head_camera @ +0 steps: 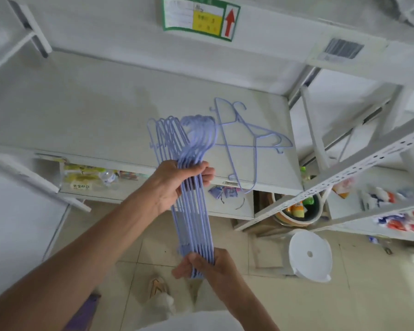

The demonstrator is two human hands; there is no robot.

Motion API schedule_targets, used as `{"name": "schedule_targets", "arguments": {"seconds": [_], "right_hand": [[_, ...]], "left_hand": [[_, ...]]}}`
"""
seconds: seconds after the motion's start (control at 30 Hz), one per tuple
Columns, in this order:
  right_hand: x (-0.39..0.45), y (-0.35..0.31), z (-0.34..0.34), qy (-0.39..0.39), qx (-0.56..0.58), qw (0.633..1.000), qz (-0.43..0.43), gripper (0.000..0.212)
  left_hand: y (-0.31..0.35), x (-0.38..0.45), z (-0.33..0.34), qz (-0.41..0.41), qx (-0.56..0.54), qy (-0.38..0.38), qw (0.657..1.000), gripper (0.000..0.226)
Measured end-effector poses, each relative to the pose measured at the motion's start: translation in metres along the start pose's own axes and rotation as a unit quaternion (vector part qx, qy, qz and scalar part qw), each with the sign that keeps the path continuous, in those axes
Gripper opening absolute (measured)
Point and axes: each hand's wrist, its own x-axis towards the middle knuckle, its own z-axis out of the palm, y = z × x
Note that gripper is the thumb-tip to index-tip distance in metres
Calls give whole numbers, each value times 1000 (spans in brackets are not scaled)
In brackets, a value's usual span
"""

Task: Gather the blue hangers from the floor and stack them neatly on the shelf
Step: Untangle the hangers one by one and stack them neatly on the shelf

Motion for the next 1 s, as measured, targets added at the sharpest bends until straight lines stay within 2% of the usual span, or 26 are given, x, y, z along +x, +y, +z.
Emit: {"name": "schedule_targets", "arguments": {"seconds": [0.1, 0.2, 0.33, 0.4, 0.47, 0.53, 0.6, 0.67, 0.73, 0.87, 1.0], "right_hand": [[0, -10, -10, 81, 7, 996, -23, 27], [5, -31, -45, 117, -1, 991, -63, 27], [61, -58, -129, 238, -22, 971, 7, 17], [107, -72, -177, 249, -64, 965, 46, 15], [155, -83, -220, 265, -160, 949, 66, 10], [199, -94, -253, 285, -310, 902, 91, 27], [237, -103, -270, 278, -432, 848, 130, 50], [267, -104, -277, 260, -503, 814, 130, 60], [285, -103, -275, 241, -540, 798, 116, 54], [291, -102, -273, 195, -550, 807, 86, 29], [270, -106, -276, 218, -567, 794, 13, 18]], "left_hand": [[3, 7, 3, 25, -22, 27, 999, 20], [15, 15, 1, 43, -3, 36, 998, 27], [26, 27, 10, 30, 17, 33, 999, 28], [27, 35, 18, 20, 30, 25, 999, 24], [27, 43, 27, 10, 28, 25, 999, 26], [24, 50, 35, 9, 19, 36, 999, 29], [21, 55, 40, 11, 11, 47, 999, 25], [16, 60, 42, 12, -1, 56, 998, 23], [13, 66, 43, 12, -16, 67, 998, 24], [6, 78, 47, 13, -28, 69, 997, 28], [0, 71, 51, 36, -28, 74, 996, 25]]}}
